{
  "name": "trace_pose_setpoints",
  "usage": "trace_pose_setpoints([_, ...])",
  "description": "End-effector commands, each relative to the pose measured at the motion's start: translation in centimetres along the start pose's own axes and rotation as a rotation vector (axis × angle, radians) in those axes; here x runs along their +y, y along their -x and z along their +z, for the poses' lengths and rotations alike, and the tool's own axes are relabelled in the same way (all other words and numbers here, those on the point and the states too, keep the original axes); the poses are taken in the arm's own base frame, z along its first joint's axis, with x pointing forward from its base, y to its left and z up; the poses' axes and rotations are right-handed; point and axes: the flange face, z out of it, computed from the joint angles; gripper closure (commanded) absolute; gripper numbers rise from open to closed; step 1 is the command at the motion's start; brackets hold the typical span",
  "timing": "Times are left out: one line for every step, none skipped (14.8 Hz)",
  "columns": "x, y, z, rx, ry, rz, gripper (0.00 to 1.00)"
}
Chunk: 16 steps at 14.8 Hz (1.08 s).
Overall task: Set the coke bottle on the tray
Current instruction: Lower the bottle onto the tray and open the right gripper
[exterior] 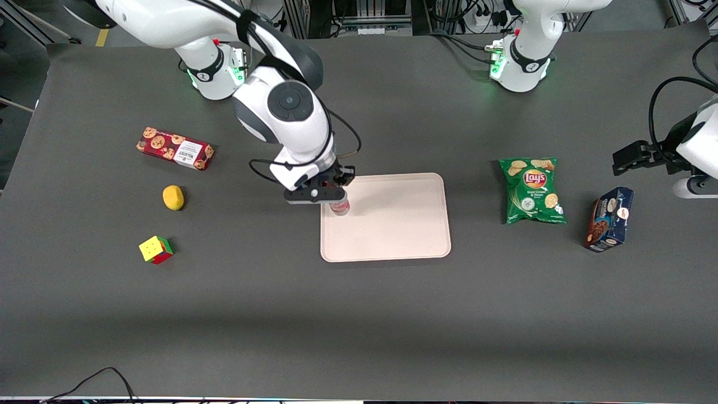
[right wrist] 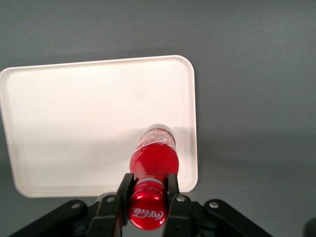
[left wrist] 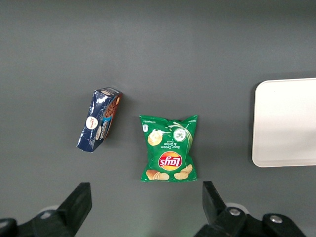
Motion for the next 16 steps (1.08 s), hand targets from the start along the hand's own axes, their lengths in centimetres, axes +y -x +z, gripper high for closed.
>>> trace_pose_setpoints([-0.9,-0.3,2.4,0.032,0.023,0.010,1.00])
trace_pose_setpoints([-0.9,-0.4,2.8,0.027,0.022,0.011,1.00])
trace_pose_setpoints([-0.6,-0.7,3.3,0.024,0.026,0.017,1.00])
trace_pose_setpoints([-0.3,-1.0,3.7,0.024,0.030,0.022,1.00])
trace_pose_setpoints([-0.3,-1.0,3.8,0.026,0.025,0.022,1.00])
trace_pose_setpoints([-0.3,-1.0,4.3,0.020,0.027,0.021,1.00])
trace_pose_setpoints([-0.2,-1.1,4.3,0.024,0.024,0.022,1.00])
trace_pose_setpoints([-0.3,-1.2,4.6,0.025,0.020,0.020,1.00])
trace_pose_setpoints([-0.2,-1.3,5.1,0.019,0.019,0.023,1.00])
trace_pose_setpoints([0.2,-1.7,5.4,0.021,0.023,0.035,1.00])
trace_pose_setpoints([0.5,-2.0,5.7,0.021,0.027,0.043,1.00])
trace_pose_setpoints([0.5,-2.0,5.9,0.018,0.027,0.043,0.89])
trace_pose_setpoints([0.5,-2.0,6.0,0.017,0.028,0.046,0.77])
trace_pose_setpoints([0.5,-2.0,6.0,0.018,0.029,0.055,0.62])
trace_pose_setpoints([0.5,-2.0,6.1,0.019,0.030,0.063,0.54])
trace_pose_setpoints([0.5,-2.0,6.2,0.017,0.030,0.067,0.41])
